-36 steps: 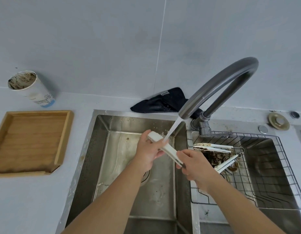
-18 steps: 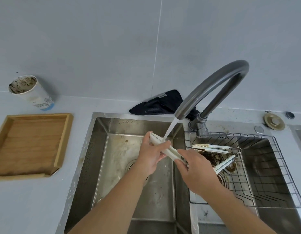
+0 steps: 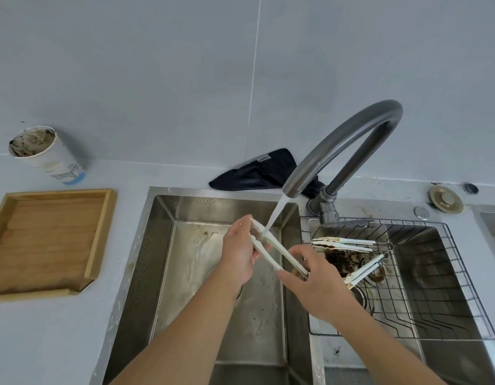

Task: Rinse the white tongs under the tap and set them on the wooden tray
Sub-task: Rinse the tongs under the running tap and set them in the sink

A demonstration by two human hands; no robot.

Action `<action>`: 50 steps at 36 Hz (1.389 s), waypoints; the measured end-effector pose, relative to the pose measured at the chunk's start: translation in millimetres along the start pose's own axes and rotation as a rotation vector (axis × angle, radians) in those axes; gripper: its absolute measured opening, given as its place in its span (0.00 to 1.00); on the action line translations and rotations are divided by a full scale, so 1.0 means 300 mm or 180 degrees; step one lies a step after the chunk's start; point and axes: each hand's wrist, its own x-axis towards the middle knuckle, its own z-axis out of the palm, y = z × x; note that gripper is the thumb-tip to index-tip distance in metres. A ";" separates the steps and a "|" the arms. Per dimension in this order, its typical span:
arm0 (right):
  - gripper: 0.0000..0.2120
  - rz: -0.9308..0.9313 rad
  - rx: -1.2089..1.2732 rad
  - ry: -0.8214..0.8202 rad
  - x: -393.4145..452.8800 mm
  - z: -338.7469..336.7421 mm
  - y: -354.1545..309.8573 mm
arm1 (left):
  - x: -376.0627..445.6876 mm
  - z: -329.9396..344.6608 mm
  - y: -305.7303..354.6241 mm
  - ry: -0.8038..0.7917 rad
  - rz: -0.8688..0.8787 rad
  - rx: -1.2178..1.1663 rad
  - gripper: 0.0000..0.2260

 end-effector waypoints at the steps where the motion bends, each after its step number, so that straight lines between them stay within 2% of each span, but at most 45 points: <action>1: 0.12 0.0016 0.0040 0.0036 0.005 0.001 0.001 | -0.001 0.002 -0.001 -0.0075 -0.0026 0.0024 0.13; 5: 0.15 -0.0121 -0.0123 0.0211 0.025 -0.001 -0.006 | -0.021 0.002 -0.024 -0.0241 -0.0146 0.0232 0.30; 6: 0.16 -0.0198 -0.0196 0.0242 0.027 0.000 -0.010 | -0.028 -0.002 -0.030 -0.0239 -0.0182 0.0364 0.29; 10: 0.19 -0.0435 -0.0672 0.0317 0.038 0.016 -0.027 | -0.040 -0.024 -0.045 -0.0018 -0.0303 0.0659 0.15; 14: 0.23 -0.0596 -0.0968 0.0330 0.056 0.037 -0.041 | -0.048 -0.028 -0.055 0.0148 -0.0353 0.0765 0.13; 19: 0.12 -0.0353 -0.0515 0.0350 0.101 0.061 -0.047 | -0.029 -0.024 -0.042 0.0250 -0.0078 0.0406 0.13; 23: 0.14 -0.0089 -0.0061 0.0039 0.142 0.057 -0.050 | -0.030 -0.015 -0.028 0.0271 0.0164 0.0409 0.19; 29: 0.23 0.0047 0.0809 -0.0079 0.192 0.057 -0.078 | -0.063 0.006 -0.024 0.0006 0.0394 0.0607 0.14; 34: 0.21 -0.0078 0.0772 -0.0028 0.227 0.076 -0.110 | -0.086 0.042 -0.053 -0.0134 0.0636 0.0952 0.07; 37: 0.22 -0.0200 0.0717 0.0070 0.229 0.092 -0.104 | -0.090 0.050 -0.067 0.0076 0.0739 0.1091 0.05; 41: 0.20 -0.0367 0.0400 0.0294 0.217 0.116 -0.089 | -0.084 0.064 -0.072 0.0449 0.0866 0.1295 0.08; 44: 0.14 -0.0442 0.0413 0.0481 0.195 0.121 -0.072 | -0.075 0.077 -0.072 0.0610 0.0985 0.1452 0.08; 50: 0.14 -0.0320 0.0566 0.0756 0.133 0.087 -0.048 | -0.075 0.126 -0.081 0.0622 0.0940 0.1795 0.09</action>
